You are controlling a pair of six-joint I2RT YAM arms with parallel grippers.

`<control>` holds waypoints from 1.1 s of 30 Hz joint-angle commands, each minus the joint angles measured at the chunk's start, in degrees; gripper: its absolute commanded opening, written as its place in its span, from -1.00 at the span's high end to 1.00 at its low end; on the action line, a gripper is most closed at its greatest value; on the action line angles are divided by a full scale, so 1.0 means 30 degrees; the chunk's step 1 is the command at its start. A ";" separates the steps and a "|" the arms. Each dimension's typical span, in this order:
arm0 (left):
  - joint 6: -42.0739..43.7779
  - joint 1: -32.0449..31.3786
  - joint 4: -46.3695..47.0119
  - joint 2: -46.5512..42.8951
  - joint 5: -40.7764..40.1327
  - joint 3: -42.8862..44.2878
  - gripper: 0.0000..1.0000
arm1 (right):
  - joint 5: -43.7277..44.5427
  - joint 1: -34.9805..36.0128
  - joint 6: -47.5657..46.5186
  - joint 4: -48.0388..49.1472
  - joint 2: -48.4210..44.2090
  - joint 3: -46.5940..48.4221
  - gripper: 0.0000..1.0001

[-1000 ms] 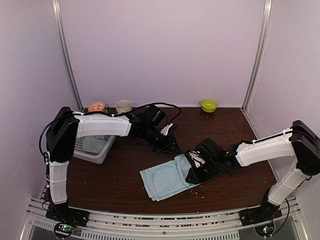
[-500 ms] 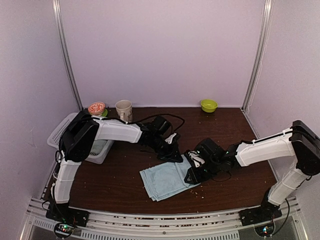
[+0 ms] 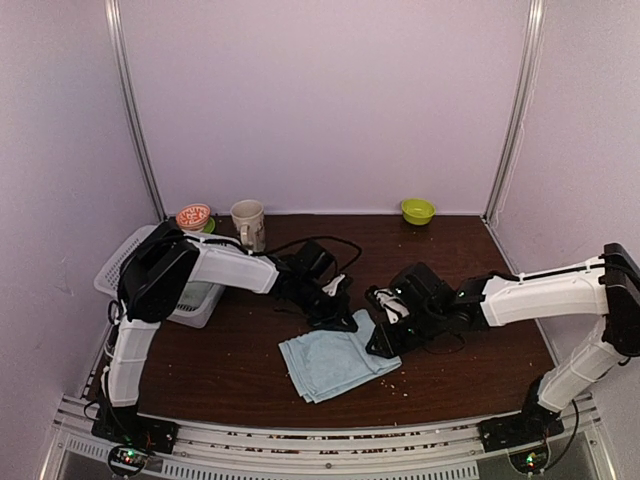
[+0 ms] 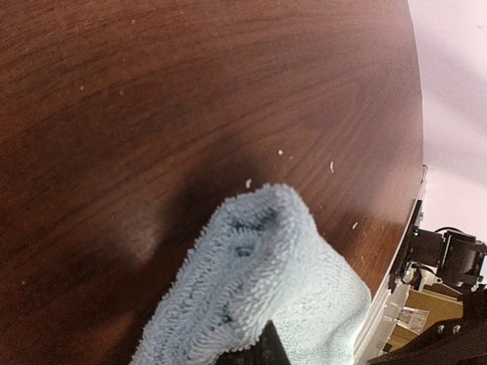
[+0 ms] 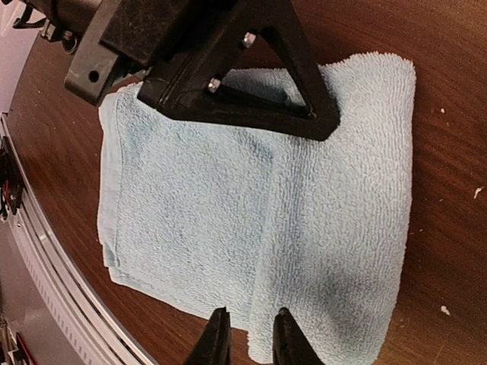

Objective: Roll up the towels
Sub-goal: Roll the towel at the center of the board.

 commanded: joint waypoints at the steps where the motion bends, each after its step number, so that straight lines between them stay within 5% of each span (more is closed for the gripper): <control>1: 0.0316 0.0203 -0.0889 0.0027 -0.1231 -0.1165 1.00 | -0.0245 0.0601 -0.0299 -0.0790 0.0814 0.0083 0.66; 12: 0.0724 0.0202 -0.0766 0.0040 -0.1281 -0.1515 1.00 | -0.0060 0.1032 -0.0377 -0.1780 0.1313 -0.1025 0.77; 18: 0.1160 0.0208 -0.1153 -0.0199 -0.1404 -0.1615 1.00 | 0.0467 0.0058 0.0021 -0.1397 -0.1387 -0.0432 0.07; 25: 0.1661 0.0210 -0.1525 -0.0424 -0.1690 -0.1781 1.00 | -0.2574 -0.3351 0.2045 0.3120 -0.1951 -0.2796 -0.12; 33: 0.2316 0.0210 -0.1870 -0.0558 -0.1750 -0.1594 1.00 | -0.6448 -0.5681 0.2657 0.7118 0.1151 -0.3160 -0.15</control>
